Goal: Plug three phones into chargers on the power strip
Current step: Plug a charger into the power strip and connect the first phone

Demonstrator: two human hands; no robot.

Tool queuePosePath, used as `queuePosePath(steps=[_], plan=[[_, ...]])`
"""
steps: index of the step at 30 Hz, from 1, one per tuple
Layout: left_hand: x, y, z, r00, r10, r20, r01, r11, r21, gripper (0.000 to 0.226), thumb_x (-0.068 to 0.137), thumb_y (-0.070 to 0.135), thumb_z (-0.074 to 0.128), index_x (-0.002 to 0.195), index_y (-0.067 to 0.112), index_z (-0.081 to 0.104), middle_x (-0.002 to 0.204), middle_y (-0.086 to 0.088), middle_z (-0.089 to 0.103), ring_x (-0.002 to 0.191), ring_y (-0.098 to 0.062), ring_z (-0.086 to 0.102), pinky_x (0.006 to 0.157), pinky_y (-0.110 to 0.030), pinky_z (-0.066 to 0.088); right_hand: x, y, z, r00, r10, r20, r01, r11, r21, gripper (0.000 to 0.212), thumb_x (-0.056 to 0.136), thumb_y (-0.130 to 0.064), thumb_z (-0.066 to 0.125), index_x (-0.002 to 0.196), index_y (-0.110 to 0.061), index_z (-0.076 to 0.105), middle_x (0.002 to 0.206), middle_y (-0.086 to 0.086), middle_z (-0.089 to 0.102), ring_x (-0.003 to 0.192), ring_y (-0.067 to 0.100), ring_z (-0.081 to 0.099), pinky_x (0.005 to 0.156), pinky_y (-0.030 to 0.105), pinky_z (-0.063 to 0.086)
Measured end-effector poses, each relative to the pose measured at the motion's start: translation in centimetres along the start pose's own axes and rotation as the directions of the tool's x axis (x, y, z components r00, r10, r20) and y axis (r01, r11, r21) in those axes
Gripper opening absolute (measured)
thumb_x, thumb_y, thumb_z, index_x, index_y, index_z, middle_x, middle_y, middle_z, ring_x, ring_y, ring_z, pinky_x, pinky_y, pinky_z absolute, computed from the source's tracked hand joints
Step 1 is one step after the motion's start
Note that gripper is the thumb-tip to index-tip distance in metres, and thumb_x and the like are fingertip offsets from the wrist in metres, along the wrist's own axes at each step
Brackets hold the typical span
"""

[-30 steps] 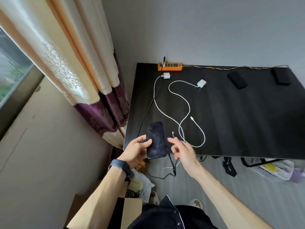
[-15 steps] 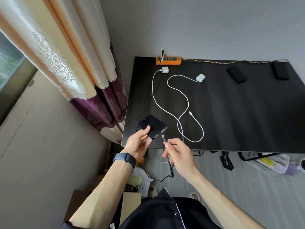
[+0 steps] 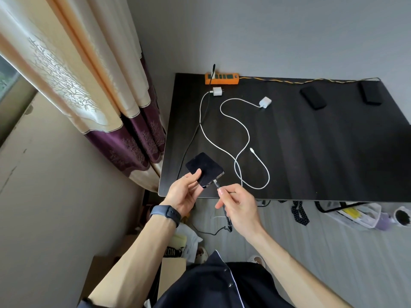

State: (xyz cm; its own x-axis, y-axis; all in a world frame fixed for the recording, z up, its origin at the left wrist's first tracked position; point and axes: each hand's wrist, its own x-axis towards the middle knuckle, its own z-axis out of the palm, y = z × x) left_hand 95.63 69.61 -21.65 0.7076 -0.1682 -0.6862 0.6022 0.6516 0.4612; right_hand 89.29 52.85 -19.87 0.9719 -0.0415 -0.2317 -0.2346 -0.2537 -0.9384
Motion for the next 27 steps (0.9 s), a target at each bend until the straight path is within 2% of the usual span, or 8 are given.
queuePosePath(steps=[3, 7, 8, 10, 13, 18, 22, 27], plan=[[0.1, -0.1, -0.1, 1.000, 0.003, 0.020, -0.003, 1.000, 0.013, 0.004, 0.090, 0.011, 0.069, 0.088, 0.010, 0.073, 0.093, -0.011, 0.078, 0.081, -0.017, 0.076, 0.059, -0.020, 0.058, -0.1, 0.0, 0.0, 1.000, 0.009, -0.009, -0.009, 1.000, -0.008, 0.012, 0.097, -0.039, 0.059, 0.088, -0.033, 0.064, 0.073, -0.004, 0.075, 0.051, 0.012, 0.049, 0.052, 0.034, 0.043], [0.3, -0.3, -0.4, 0.995, 0.058, 0.078, -0.064, 0.995, 0.071, 0.022, 0.091, 0.014, 0.069, 0.072, 0.018, 0.079, 0.099, -0.011, 0.077, 0.091, -0.018, 0.075, 0.067, -0.020, 0.058, -0.3, 0.0, 0.1, 0.999, 0.034, -0.025, -0.034, 0.999, -0.002, 0.013, 0.097, -0.036, 0.060, 0.087, -0.029, 0.065, 0.070, -0.003, 0.075, 0.050, 0.015, 0.049, 0.051, 0.034, 0.042], [0.4, -0.3, -0.4, 0.992, 0.083, 0.100, -0.092, 0.992, 0.090, 0.019, 0.092, 0.015, 0.068, 0.078, 0.018, 0.080, 0.104, -0.011, 0.076, 0.096, -0.019, 0.074, 0.070, -0.021, 0.058, -0.3, -0.1, 0.1, 0.999, 0.043, -0.031, -0.043, 0.999, -0.007, 0.014, 0.097, -0.036, 0.060, 0.086, -0.029, 0.065, 0.069, -0.004, 0.074, 0.050, 0.015, 0.049, 0.051, 0.033, 0.042], [0.5, -0.2, -0.6, 0.980, 0.137, 0.143, -0.154, 0.981, 0.116, 0.013, 0.093, 0.016, 0.068, 0.103, 0.014, 0.076, 0.115, -0.012, 0.073, 0.106, -0.023, 0.071, 0.075, -0.023, 0.058, -0.3, -0.1, 0.2, 0.997, 0.061, -0.039, -0.062, 0.998, -0.018, 0.015, 0.096, -0.036, 0.060, 0.085, -0.028, 0.065, 0.068, -0.004, 0.074, 0.051, 0.015, 0.050, 0.053, 0.033, 0.043], [0.7, 0.0, -0.9, 0.964, 0.184, 0.191, -0.214, 0.966, 0.145, 0.042, 0.090, 0.017, 0.071, 0.129, 0.009, 0.061, 0.123, -0.013, 0.070, 0.112, -0.030, 0.068, 0.083, -0.029, 0.058, -0.3, 0.0, 0.2, 0.995, 0.087, -0.040, -0.088, 0.996, -0.018, 0.015, 0.096, -0.037, 0.060, 0.085, -0.027, 0.066, 0.068, -0.004, 0.075, 0.050, 0.013, 0.050, 0.054, 0.033, 0.044], [0.5, 0.0, -0.6, 0.946, 0.256, 0.198, -0.295, 0.933, 0.206, 0.046, 0.088, 0.016, 0.074, 0.132, 0.012, 0.060, 0.122, -0.016, 0.069, 0.110, -0.037, 0.068, 0.089, -0.039, 0.058, -0.2, 0.0, 0.7, 0.993, 0.099, -0.067, -0.100, 0.995, 0.001, 0.014, 0.097, -0.032, 0.060, 0.086, -0.026, 0.065, 0.070, -0.004, 0.075, 0.047, 0.007, 0.048, 0.054, 0.030, 0.042], [0.1, 0.0, -0.3, 0.941, 0.282, 0.189, -0.321, 0.919, 0.228, 0.040, 0.089, 0.014, 0.072, 0.128, 0.012, 0.063, 0.118, -0.017, 0.071, 0.107, -0.038, 0.069, 0.083, -0.036, 0.059, -0.2, 0.1, 1.2, 0.991, 0.107, -0.083, -0.107, 0.994, 0.005, 0.014, 0.099, -0.031, 0.058, 0.088, -0.025, 0.065, 0.071, -0.006, 0.076, 0.050, 0.006, 0.051, 0.059, 0.031, 0.045], [-0.4, 0.4, -0.5, 0.944, 0.275, 0.184, -0.317, 0.910, 0.265, 0.038, 0.093, 0.007, 0.066, 0.130, 0.009, 0.061, 0.117, -0.017, 0.072, 0.102, -0.037, 0.071, 0.077, -0.034, 0.060, -0.2, 0.2, 1.4, 0.991, 0.121, -0.059, -0.119, 0.993, 0.023, 0.014, 0.098, -0.027, 0.059, 0.086, -0.022, 0.066, 0.071, -0.004, 0.076, 0.045, 0.005, 0.044, 0.056, 0.029, 0.039]])
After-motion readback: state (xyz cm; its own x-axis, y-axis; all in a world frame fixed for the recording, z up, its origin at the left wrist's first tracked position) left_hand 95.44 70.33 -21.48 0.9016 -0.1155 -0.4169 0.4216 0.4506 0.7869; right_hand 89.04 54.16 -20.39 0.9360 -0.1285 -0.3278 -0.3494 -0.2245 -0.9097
